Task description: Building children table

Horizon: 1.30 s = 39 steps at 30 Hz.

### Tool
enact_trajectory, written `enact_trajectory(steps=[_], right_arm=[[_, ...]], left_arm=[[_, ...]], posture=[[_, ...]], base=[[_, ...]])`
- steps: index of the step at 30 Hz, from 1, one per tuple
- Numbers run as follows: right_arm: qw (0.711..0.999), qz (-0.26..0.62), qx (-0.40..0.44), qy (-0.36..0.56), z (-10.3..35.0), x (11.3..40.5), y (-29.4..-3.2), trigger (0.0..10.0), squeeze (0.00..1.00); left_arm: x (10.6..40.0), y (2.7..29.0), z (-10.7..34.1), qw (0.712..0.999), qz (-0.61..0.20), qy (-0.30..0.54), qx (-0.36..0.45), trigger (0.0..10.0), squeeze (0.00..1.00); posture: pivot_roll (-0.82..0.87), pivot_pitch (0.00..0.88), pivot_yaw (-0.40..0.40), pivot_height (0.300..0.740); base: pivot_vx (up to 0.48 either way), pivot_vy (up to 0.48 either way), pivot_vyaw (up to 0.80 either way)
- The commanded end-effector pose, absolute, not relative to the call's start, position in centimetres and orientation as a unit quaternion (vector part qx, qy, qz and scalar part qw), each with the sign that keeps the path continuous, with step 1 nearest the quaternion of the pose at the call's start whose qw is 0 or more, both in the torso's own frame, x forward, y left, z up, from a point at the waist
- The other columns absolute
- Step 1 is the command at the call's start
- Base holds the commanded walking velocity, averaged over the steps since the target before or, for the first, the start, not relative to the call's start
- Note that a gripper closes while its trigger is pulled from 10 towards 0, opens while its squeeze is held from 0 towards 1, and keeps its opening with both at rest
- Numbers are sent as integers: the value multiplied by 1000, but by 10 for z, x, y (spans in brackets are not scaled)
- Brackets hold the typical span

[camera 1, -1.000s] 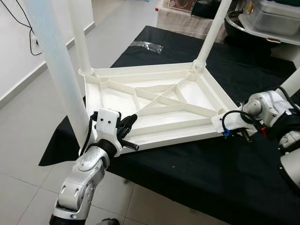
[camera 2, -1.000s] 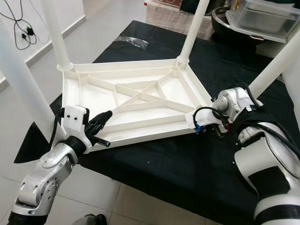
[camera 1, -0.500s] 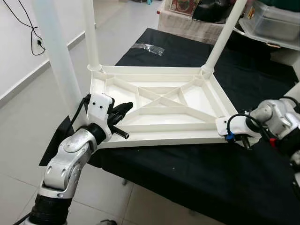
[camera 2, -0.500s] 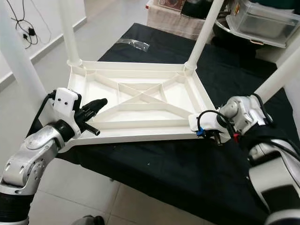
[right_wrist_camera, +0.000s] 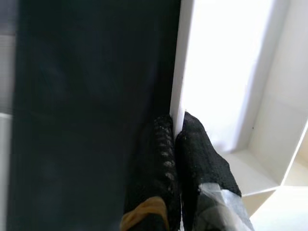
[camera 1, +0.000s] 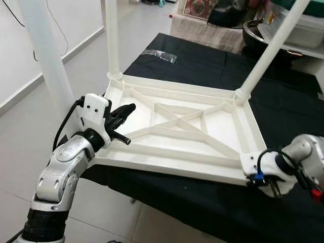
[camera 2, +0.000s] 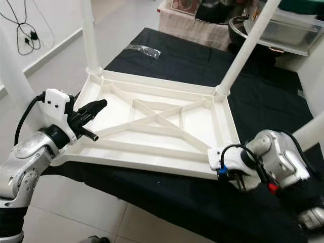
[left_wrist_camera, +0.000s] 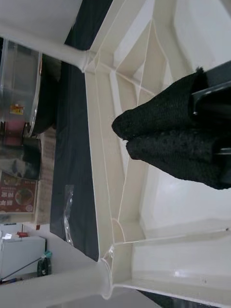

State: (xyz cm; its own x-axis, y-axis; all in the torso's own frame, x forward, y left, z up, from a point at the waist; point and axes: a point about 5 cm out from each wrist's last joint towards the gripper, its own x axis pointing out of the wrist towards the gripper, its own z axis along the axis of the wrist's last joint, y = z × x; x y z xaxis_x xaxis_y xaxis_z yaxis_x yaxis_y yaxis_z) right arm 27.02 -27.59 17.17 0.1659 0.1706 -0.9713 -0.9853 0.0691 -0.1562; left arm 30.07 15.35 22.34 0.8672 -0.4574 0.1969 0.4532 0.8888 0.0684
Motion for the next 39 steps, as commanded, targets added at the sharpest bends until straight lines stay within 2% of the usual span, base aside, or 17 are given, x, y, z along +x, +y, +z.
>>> enact_trajectory(steps=[1,6,9,10,12,13,14,15,16,17,18,19,20,26,28,34,39], right_arm=[[562,521,-431,476,145,248,-272,0,0],[580,537,-405,460,145,241,-257,0,0],[616,541,-377,430,147,237,-237,0,0],[616,541,-377,430,147,237,-237,0,0],[656,536,-375,376,147,246,-217,0,0],[709,504,-362,334,149,257,-198,1255,0],[743,480,-349,309,151,265,-186,1255,0],[788,439,-322,288,154,276,-176,10000,0],[788,439,-322,288,154,276,-176,10000,0],[813,413,-302,278,156,282,-170,10000,0],[813,413,-302,278,156,282,-170,10000,0],[837,396,-278,256,160,288,-165,10000,0],[844,394,-266,250,162,289,-165,10000,1000],[864,373,-258,218,177,293,-173,10000,1000],[860,381,-272,204,184,291,-180,10000,1000],[849,427,-258,176,191,278,-174,10000,1000],[841,494,-176,135,197,259,-162,10000,1000]], left_arm=[[301,157,225,966,-235,-110,6,10000,0],[301,155,225,964,-242,-111,4,10000,0],[303,157,226,963,-247,-112,6,10000,0],[303,157,226,963,-247,-112,6,10000,0],[305,159,228,962,-250,-114,9,10000,0],[307,160,229,960,-255,-114,15,10000,0],[309,160,230,959,-259,-115,19,10000,0],[311,160,232,958,-261,-116,24,10000,0],[311,160,232,958,-261,-116,24,10000,0],[312,161,233,957,-263,-117,27,10000,0],[312,161,233,957,-263,-117,27,10000,0],[314,160,234,957,-265,-119,28,10000,0],[315,159,235,956,-266,-119,28,10000,0],[313,153,233,954,-275,-119,24,10000,0],[312,148,232,952,-281,-120,15,10000,0],[308,137,229,947,-299,-120,-1,10000,0],[296,121,212,943,-317,-99,-30,10000,0]], posture=[[-40,162,-107,740],[-51,160,-103,740],[-57,158,-95,740],[-57,158,-95,740],[-67,158,-91,740],[-76,157,-87,740],[-76,157,-87,740],[-74,158,-82,740],[-74,158,-82,740],[-74,158,-82,740],[-74,158,-82,740],[-75,157,-81,740],[-75,158,-74,740],[-84,158,-71,740],[-85,158,-69,740],[-82,157,-65,740],[-79,155,-55,740]], base=[[0,0,0],[0,0,0],[0,0,0],[0,0,0],[0,0,0],[0,0,0],[0,0,0],[0,0,0],[0,0,0],[0,0,0],[0,0,0],[0,0,0],[0,0,0],[0,0,0],[0,0,0],[0,0,0],[0,0,0]])
